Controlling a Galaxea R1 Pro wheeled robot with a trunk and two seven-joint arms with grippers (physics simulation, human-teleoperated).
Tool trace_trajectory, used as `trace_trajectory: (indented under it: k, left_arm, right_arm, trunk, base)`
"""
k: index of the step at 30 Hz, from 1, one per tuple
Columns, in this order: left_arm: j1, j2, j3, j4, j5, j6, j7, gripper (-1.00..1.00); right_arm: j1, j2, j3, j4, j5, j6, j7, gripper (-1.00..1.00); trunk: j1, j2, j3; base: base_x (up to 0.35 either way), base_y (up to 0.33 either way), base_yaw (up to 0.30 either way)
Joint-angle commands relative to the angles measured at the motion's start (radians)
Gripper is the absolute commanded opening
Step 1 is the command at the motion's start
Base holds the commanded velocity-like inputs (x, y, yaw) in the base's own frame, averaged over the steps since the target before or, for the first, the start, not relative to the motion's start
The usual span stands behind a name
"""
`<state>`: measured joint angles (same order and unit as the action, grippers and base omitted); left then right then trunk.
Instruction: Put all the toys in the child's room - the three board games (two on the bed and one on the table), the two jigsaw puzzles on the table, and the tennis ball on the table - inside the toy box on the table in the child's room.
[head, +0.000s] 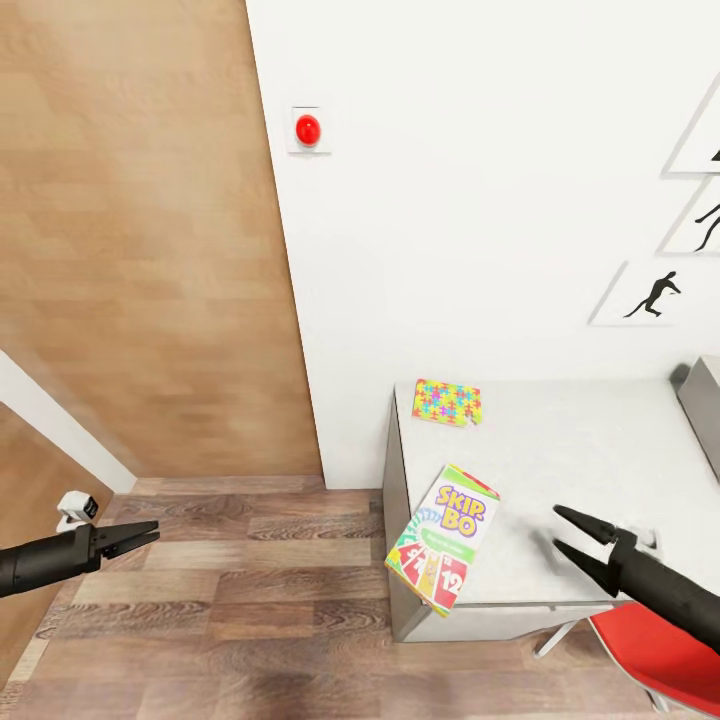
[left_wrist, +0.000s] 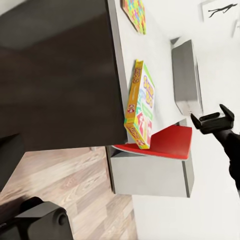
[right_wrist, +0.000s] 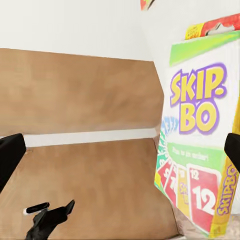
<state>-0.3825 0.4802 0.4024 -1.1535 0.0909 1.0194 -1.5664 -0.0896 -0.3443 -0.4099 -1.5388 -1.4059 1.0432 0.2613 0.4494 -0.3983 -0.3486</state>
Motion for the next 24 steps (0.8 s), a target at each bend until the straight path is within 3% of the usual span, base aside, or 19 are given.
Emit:
trace_trajectory:
  k: [1, 3, 5, 8, 10, 16, 19, 20, 24]
  left_arm:
    - [-0.001, 0.000, -0.001, 0.000, -0.002, 0.007, -0.004, 1.00]
    - [-0.001, -0.002, -0.002, 0.003, -0.003, -0.002, -0.004, 1.00]
    - [0.000, -0.006, -0.003, 0.006, -0.003, -0.007, -0.004, 1.00]
    - [0.000, -0.025, -0.005, 0.009, -0.004, -0.013, -0.004, 1.00]
    - [0.000, -0.036, -0.005, 0.010, -0.005, -0.014, -0.004, 1.00]
    - [-0.001, -0.060, -0.005, 0.011, -0.007, -0.016, -0.004, 1.00]
    - [-0.001, -0.062, -0.006, 0.011, -0.008, -0.016, -0.004, 1.00]
    - [-0.001, -0.062, -0.006, 0.011, -0.008, -0.016, -0.004, 1.00]
    - [-0.001, -0.064, -0.006, 0.011, -0.007, -0.016, -0.004, 1.00]
  right_arm:
    - [0.022, 0.000, -0.007, -0.001, 0.011, 0.004, 0.048, 1.00]
    - [0.076, 0.003, -0.019, -0.004, 0.027, 0.004, 0.142, 1.00]
    - [0.099, 0.004, -0.023, -0.005, 0.051, 0.004, 0.190, 1.00]
    - [0.126, 0.004, -0.025, -0.010, 0.125, -0.008, 0.298, 1.00]
    - [0.129, 0.004, -0.022, -0.008, 0.153, -0.024, 0.347, 1.00]
    - [0.133, -0.006, 0.004, 0.007, 0.356, -0.168, 0.571, 1.00]
    - [0.134, -0.006, 0.004, 0.011, 0.413, -0.205, 0.680, 1.00]
    - [0.134, -0.006, 0.004, 0.014, 0.438, -0.222, 0.752, 1.00]
    - [0.134, -0.006, 0.003, 0.028, 0.473, -0.259, 0.872, 1.00]
  trunk:
    - [0.001, -0.002, -0.002]
    - [0.001, -0.002, -0.002]
    - [0.001, -0.002, -0.002]
    - [0.001, -0.002, -0.002]
    - [0.001, -0.002, -0.002]
    - [0.001, -0.002, -0.002]
    - [0.001, -0.002, -0.002]
    - [0.001, -0.002, -0.002]
    - [0.001, -0.002, -0.002]
  base:
    - [0.000, 0.000, 0.000]
    - [0.000, 0.000, 0.000]
    - [0.000, 0.000, 0.000]
    - [0.000, 0.000, 0.000]
    - [0.000, 0.000, 0.000]
    - [0.000, 0.000, 0.000]
    - [0.000, 0.000, 0.000]
    - [0.000, 0.000, 0.000]
    - [0.000, 0.000, 0.000]
